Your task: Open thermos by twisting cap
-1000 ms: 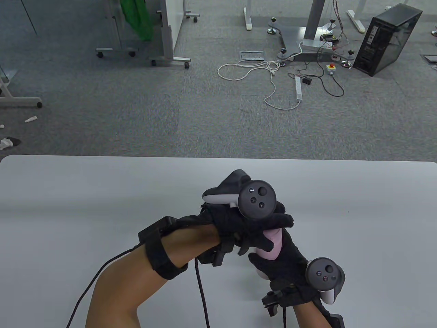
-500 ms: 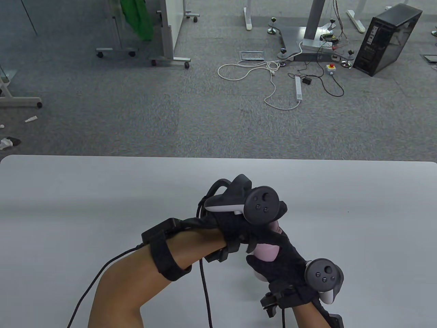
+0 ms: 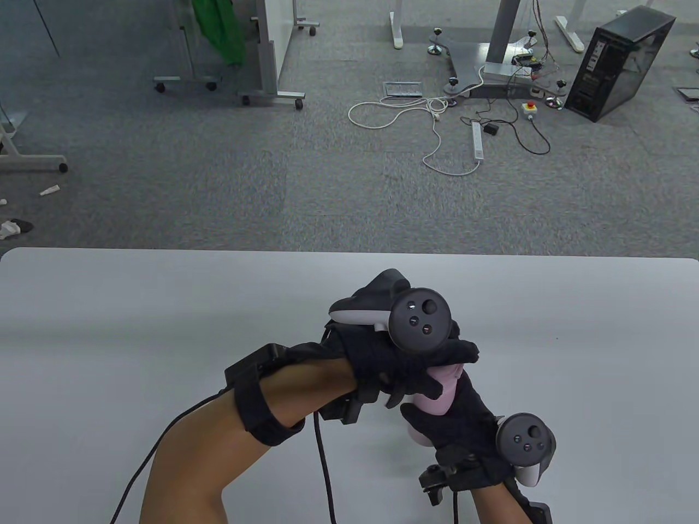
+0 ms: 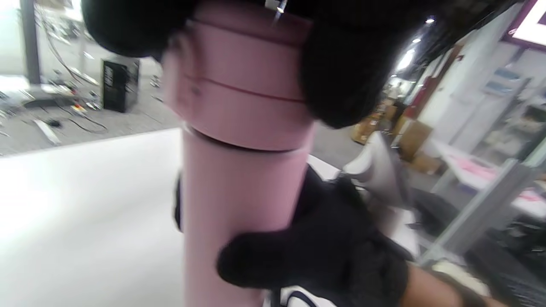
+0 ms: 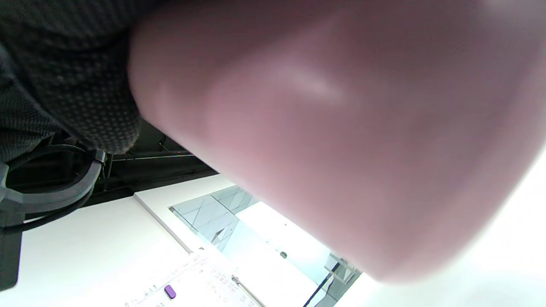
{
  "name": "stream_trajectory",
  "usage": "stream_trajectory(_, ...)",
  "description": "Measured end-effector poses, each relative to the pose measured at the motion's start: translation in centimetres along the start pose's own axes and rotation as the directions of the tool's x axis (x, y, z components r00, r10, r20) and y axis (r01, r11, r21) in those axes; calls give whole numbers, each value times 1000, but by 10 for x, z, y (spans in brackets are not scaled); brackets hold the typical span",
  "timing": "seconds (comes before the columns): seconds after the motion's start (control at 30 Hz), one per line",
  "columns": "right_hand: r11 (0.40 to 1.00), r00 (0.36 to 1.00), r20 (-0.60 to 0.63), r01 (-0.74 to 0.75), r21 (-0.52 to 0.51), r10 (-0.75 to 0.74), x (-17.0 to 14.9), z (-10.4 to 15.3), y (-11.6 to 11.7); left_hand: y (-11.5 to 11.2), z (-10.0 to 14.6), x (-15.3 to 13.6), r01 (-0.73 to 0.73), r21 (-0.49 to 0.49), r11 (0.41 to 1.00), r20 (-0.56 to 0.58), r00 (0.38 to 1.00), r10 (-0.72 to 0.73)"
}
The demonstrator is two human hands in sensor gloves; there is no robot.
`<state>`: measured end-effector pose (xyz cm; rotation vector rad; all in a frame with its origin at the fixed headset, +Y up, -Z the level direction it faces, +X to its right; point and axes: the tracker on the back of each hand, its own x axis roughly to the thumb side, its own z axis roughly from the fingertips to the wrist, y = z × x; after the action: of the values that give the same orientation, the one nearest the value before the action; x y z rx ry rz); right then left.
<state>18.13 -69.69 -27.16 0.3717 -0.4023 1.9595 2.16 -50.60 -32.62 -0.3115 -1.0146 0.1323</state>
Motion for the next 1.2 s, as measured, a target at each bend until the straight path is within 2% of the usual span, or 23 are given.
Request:
stream_trajectory(0.17,999,999,25,-28,21,27,2,0,3,1,-1,-6,34,30,999,-121,992,-30)
stream_trajectory(0.23,1000,1000,21,-20,24,20,2,0,4,-1,-1,-7,73,68,995,-133,989,-63)
stream_trajectory(0.3,999,999,26,-38,29,38,3,0,5,-3,-1,-7,102,66,993,-156,984,-91)
stream_trajectory(0.4,999,1000,7,-31,21,31,1,1,5,-5,-1,-8,74,73,995,-162,985,-62)
stream_trajectory(0.47,1000,1000,-5,-4,9,4,-1,-1,2,-8,-1,-6,22,14,1000,-113,993,-21)
stream_trajectory(0.67,1000,1000,-6,-6,3,6,1,0,-1,2,1,-5,-131,-62,989,37,990,133)
stream_trajectory(0.73,1000,1000,-6,-2,1,2,1,0,0,1,0,-5,-192,-127,973,37,979,198)
stream_trajectory(0.77,1000,1000,2,-15,-1,15,2,0,0,1,0,-5,-186,-124,975,35,981,192)
stream_trajectory(0.9,1000,1000,5,-12,0,12,2,0,2,2,1,-6,-148,-91,985,14,989,150)
stream_trajectory(1.03,1000,1000,4,-29,-4,29,2,1,1,-1,5,-1,-7,9,1000,-49,999,8)
stream_trajectory(1.13,1000,1000,4,-20,0,20,3,1,3,-3,5,-1,12,54,998,-86,996,-8)
stream_trajectory(1.2,1000,1000,-1,-7,3,7,3,1,3,-6,6,1,72,146,987,-117,992,-55)
